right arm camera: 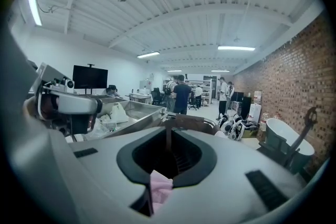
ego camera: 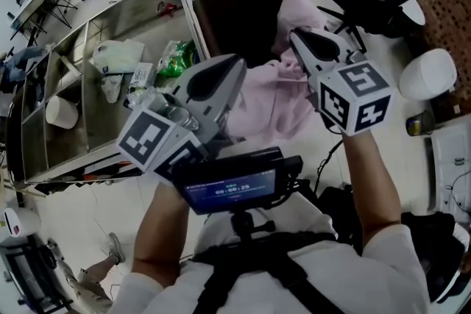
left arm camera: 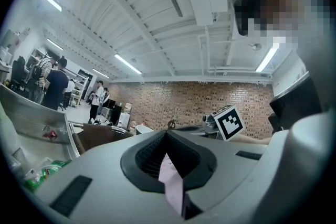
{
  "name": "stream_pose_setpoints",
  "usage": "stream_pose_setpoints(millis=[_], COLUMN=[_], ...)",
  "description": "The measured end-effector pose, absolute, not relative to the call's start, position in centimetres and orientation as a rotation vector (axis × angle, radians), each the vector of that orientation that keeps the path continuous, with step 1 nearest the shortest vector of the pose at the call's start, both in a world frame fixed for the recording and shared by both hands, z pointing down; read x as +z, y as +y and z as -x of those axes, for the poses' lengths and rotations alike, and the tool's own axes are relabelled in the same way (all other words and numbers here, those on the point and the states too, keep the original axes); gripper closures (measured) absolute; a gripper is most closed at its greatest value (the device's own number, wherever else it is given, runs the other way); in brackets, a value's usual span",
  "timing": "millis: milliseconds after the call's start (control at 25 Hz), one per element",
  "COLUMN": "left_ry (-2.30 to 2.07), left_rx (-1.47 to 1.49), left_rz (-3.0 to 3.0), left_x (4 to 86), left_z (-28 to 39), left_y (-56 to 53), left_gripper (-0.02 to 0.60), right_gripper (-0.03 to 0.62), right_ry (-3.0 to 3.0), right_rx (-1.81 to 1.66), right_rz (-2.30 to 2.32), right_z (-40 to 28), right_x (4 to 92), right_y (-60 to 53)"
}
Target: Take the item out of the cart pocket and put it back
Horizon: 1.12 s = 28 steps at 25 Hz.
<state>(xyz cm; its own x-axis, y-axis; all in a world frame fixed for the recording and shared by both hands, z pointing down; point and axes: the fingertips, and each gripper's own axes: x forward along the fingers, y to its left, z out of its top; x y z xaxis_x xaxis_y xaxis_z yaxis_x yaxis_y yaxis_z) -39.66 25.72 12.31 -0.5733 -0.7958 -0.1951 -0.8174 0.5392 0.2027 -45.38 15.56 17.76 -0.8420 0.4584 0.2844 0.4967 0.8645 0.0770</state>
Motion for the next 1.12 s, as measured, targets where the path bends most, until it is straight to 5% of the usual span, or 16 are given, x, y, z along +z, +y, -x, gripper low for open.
stream_pose_setpoints(millis=[1120], left_ry=[2.710], left_rx=[0.464], left_rz=[1.377], left_x=[12.4], left_z=[34.2], left_y=[25.7], left_gripper=[0.575], right_gripper=[0.559], right_ry=[-2.792], right_rx=[-0.175], right_rz=[0.775], right_z=[37.8], right_x=[16.8], right_y=[14.5])
